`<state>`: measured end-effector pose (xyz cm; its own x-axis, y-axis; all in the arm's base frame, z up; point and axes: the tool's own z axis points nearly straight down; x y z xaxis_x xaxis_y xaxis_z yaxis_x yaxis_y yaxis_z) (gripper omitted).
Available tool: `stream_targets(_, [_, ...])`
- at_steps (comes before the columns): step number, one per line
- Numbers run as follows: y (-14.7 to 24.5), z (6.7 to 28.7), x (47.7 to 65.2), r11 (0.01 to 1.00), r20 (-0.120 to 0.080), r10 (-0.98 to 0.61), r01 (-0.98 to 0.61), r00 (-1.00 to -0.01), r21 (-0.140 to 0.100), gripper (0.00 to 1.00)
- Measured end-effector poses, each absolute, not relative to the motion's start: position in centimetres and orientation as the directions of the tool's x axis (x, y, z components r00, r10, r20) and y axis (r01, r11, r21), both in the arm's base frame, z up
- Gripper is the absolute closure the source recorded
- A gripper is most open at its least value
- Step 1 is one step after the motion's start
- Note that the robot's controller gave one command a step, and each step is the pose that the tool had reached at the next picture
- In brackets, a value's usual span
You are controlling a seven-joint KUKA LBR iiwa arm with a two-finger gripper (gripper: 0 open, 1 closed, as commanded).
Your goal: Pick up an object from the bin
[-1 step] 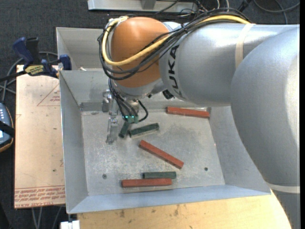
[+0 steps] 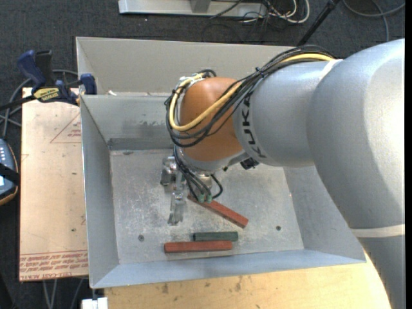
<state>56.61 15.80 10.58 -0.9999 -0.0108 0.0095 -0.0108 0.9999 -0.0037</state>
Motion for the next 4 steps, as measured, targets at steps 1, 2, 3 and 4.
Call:
stream_targets(1, [4.4,10.5,56.7,1.000,0.000,0.011,0.011,-1.000,-0.003,0.00])
stream_targets(2, [2.9,6.9,55.9,0.997,0.001,-0.078,-0.078,-0.997,0.001,0.00])
stream_targets(3, [3.0,7.1,56.0,0.997,-0.003,-0.079,-0.079,-0.997,0.002,1.00])
stream_targets(4, [3.7,20.9,56.7,0.990,-0.012,-0.139,-0.139,-0.990,0.000,1.00])
